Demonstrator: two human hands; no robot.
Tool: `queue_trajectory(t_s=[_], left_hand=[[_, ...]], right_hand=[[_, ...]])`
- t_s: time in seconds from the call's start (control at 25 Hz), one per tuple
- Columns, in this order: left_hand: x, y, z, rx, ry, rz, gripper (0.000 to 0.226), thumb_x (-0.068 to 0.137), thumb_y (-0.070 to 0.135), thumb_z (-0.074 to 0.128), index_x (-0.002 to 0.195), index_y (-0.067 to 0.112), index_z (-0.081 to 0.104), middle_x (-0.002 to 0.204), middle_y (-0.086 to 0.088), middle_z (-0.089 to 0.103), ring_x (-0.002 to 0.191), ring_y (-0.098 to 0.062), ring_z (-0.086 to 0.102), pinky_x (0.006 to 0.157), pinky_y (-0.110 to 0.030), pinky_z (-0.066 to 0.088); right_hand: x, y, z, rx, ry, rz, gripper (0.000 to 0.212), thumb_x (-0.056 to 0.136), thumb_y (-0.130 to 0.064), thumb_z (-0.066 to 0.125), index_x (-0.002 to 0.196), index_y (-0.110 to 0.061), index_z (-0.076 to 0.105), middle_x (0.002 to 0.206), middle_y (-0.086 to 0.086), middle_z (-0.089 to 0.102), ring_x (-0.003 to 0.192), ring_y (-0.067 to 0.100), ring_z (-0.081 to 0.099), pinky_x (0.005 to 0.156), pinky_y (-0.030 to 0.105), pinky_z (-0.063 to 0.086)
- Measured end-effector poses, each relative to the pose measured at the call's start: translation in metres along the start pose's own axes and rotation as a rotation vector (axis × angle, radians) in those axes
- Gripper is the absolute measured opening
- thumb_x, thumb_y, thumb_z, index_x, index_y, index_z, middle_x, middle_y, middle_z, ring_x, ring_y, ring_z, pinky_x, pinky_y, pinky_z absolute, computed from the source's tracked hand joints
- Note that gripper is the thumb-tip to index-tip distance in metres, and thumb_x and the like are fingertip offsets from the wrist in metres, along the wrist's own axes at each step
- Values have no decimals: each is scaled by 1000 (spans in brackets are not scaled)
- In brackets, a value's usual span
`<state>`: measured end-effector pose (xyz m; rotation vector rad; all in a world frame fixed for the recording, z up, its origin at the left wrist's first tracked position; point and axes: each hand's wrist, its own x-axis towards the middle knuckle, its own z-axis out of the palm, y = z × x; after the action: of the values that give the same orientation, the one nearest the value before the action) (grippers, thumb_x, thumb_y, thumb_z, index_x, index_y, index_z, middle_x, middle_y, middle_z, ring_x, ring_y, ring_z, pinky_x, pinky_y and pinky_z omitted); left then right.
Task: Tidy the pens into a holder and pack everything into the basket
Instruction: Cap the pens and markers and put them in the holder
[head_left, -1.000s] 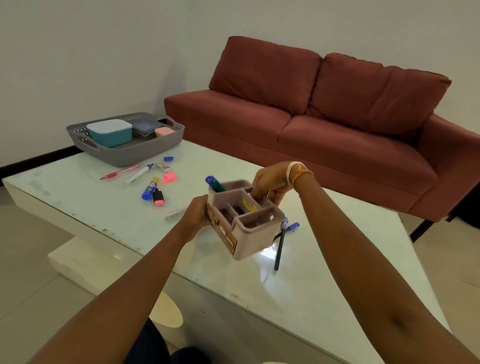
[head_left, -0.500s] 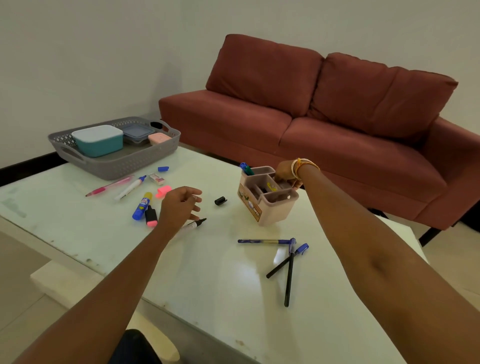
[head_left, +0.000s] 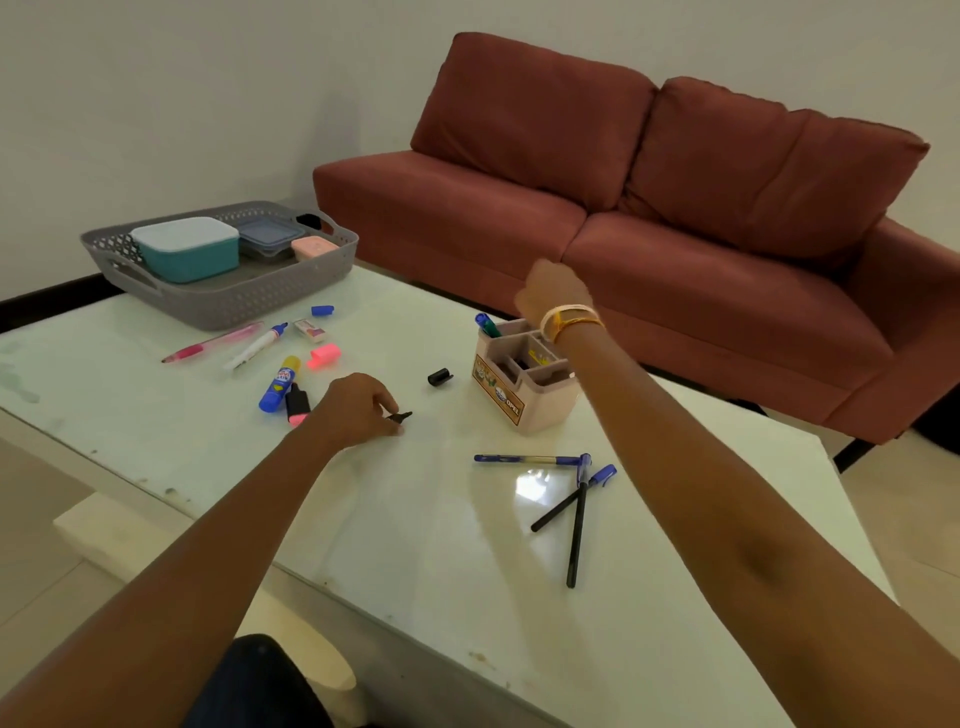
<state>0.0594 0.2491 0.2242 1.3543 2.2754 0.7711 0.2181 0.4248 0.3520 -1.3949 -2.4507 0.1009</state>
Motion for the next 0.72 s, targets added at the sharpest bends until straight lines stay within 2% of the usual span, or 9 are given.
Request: queue_trajectory(t_s=[0.04, 0.08, 0.16, 0.28, 0.36, 0.48, 0.56, 0.68, 0.72], left_hand=[[2, 3, 4, -7, 17, -7, 25, 71, 21, 81, 91, 8, 75, 79, 0, 63, 76, -13, 56, 59, -13, 39], [3, 7, 6, -27, 53, -13, 22, 71, 19, 81, 89, 7, 77, 79, -2, 67, 76, -15, 58, 60, -14, 39], [6, 12, 10, -91, 158, -39, 18, 73, 18, 79, 87, 7, 77, 86, -7, 73, 80, -19, 63, 60, -20, 41], [5, 14, 16, -245, 339, -101, 22, 78, 26, 74, 92, 10, 76, 86, -6, 73, 71, -16, 64, 62, -22, 43], [1, 11, 22, -415, 392, -128, 22, 80, 31, 71, 94, 13, 74, 83, -3, 74, 62, -14, 66, 65, -25, 52], [-5, 3, 31, -526, 441, -81, 21, 80, 34, 70, 92, 17, 72, 76, -2, 74, 63, -15, 70, 74, -39, 59], [-8, 0, 33, -528, 466, -25, 23, 77, 34, 73, 94, 19, 72, 75, -3, 73, 64, -17, 70, 72, -41, 60], [-13, 1, 32, -537, 476, 0, 28, 73, 33, 78, 96, 18, 74, 79, -5, 73, 64, -20, 69, 68, -35, 59], [-14, 1, 31, -548, 471, -3, 30, 73, 33, 79, 97, 17, 74, 81, -5, 73, 62, -20, 70, 64, -31, 58]], right_hand=[[-7, -19, 2, 74, 75, -101, 19, 86, -8, 49, 100, -6, 62, 93, 6, 59, 82, 24, 57, 71, 31, 47], [-14, -37, 10, 104, 32, -217, 24, 85, -5, 49, 103, -7, 64, 100, 6, 63, 90, 24, 61, 77, 33, 51], [-27, -61, 44, -17, -189, -397, 31, 86, -4, 49, 112, -9, 65, 117, 9, 63, 109, 25, 59, 92, 35, 50], [-40, -58, 94, -311, -329, -428, 33, 90, -7, 51, 122, -8, 55, 124, 14, 56, 116, 30, 56, 96, 40, 49], [-48, -51, 108, -366, -309, -431, 34, 91, -6, 49, 125, -7, 54, 124, 15, 56, 115, 31, 58, 94, 39, 49], [-54, -46, 111, -337, -222, -439, 28, 93, -3, 46, 119, -7, 56, 119, 13, 60, 110, 29, 60, 90, 36, 49], [-52, -44, 112, -50, -135, -293, 23, 93, -8, 48, 114, -10, 59, 112, 12, 65, 103, 29, 63, 89, 38, 53], [-53, -50, 114, 912, -86, 149, 20, 95, -18, 50, 108, -9, 63, 105, 13, 70, 87, 23, 67, 81, 40, 58], [-55, -52, 113, 1127, -109, 230, 22, 96, -18, 52, 109, -5, 63, 107, 16, 69, 86, 21, 66, 78, 36, 59]])
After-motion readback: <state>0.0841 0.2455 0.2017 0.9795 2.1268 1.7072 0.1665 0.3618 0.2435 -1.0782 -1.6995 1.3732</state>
